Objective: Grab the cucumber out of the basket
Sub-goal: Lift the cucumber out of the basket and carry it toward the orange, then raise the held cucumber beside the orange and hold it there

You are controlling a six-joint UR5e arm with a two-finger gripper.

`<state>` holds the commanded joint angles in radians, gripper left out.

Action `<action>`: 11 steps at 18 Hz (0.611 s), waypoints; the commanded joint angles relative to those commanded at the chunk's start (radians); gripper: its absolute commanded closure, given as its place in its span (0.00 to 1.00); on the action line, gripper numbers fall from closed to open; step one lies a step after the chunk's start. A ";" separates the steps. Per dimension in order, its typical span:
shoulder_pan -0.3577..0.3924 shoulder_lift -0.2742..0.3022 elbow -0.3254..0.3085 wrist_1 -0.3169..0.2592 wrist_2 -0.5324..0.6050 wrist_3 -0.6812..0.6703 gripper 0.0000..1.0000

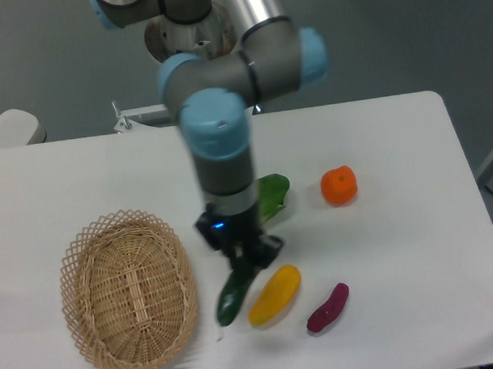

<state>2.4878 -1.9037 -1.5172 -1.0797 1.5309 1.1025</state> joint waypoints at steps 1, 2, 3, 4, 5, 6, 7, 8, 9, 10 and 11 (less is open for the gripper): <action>0.029 0.000 0.009 -0.014 0.000 0.041 0.82; 0.058 0.000 0.018 -0.029 0.000 0.080 0.82; 0.083 0.000 0.029 -0.045 0.000 0.123 0.82; 0.109 0.000 0.037 -0.060 0.002 0.167 0.82; 0.132 0.000 0.049 -0.074 0.002 0.209 0.82; 0.153 0.000 0.060 -0.089 0.003 0.249 0.82; 0.173 0.000 0.066 -0.100 0.003 0.287 0.82; 0.190 -0.002 0.071 -0.101 0.003 0.331 0.82; 0.206 -0.006 0.074 -0.101 0.003 0.370 0.82; 0.215 -0.012 0.077 -0.101 0.005 0.404 0.82; 0.226 -0.017 0.077 -0.101 0.006 0.434 0.82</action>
<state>2.7135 -1.9205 -1.4404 -1.1812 1.5370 1.5367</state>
